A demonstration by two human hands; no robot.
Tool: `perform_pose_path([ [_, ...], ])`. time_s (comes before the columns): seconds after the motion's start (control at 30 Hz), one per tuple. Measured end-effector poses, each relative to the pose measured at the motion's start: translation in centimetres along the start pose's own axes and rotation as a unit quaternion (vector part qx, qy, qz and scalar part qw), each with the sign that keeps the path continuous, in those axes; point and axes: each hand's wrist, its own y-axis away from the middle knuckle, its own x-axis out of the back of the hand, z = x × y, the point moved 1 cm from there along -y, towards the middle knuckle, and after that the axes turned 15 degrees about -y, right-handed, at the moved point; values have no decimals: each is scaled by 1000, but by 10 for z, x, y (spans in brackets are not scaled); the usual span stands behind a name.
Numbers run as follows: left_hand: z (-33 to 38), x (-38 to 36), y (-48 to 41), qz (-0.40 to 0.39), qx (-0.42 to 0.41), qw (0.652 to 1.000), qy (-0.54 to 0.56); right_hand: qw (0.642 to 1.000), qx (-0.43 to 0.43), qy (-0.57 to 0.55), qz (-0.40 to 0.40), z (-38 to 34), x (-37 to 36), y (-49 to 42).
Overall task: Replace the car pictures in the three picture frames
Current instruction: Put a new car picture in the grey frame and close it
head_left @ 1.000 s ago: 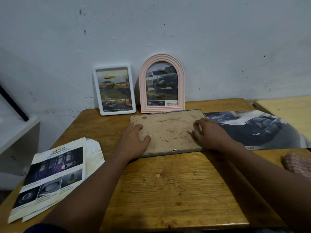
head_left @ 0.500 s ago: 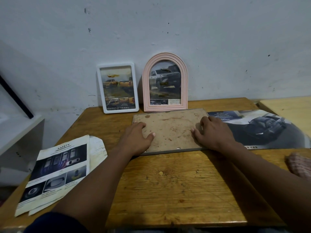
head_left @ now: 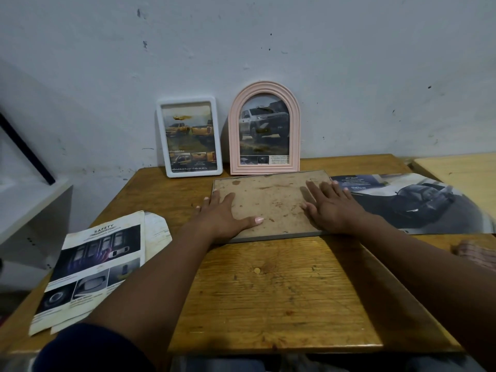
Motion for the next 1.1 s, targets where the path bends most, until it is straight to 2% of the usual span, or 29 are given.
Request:
perform_pose_path([
  [0.1, 2, -1, 9, 51, 22, 998, 18, 988, -28, 22, 153, -6, 6, 14],
  [0.17, 2, -4, 15, 109, 40, 992, 44, 974, -76, 57, 207, -8, 12, 23],
  [0.23, 2, -4, 18, 141, 51, 986, 70, 971, -105, 36, 213, -10, 17, 28],
  [0.33, 8, -1, 22, 155, 39, 983, 85, 967, -85, -51, 233, -22, 21, 29],
  [0.4, 13, 0, 25, 159, 25, 983, 89, 960, -92, -70, 255, -28, 22, 28],
  [0.5, 13, -5, 27, 154, 18, 985, 77, 959, -182, -52, 212, -22, 24, 30],
  [0.57, 11, -6, 27, 142, 18, 986, 84, 960, -209, -54, 177, -16, 22, 32],
  [0.7, 12, -4, 28, 148, 15, 985, 92, 961, -179, -77, 199, -15, 16, 32],
  [0.83, 14, 1, 30, 154, 12, 979, 134, 939, -153, -141, 275, -18, 30, 34],
  [0.93, 18, 9, 31, 153, 18, 973, 171, 919, -113, -227, 303, -26, 63, 38],
  [1.0, 25, 16, 33, 135, 13, 966, 222, 908, -89, -261, 314, -32, 91, 42],
  [1.1, 45, 21, 37, 82, -19, 926, 368, 886, -45, -280, 366, -41, 135, 53],
])
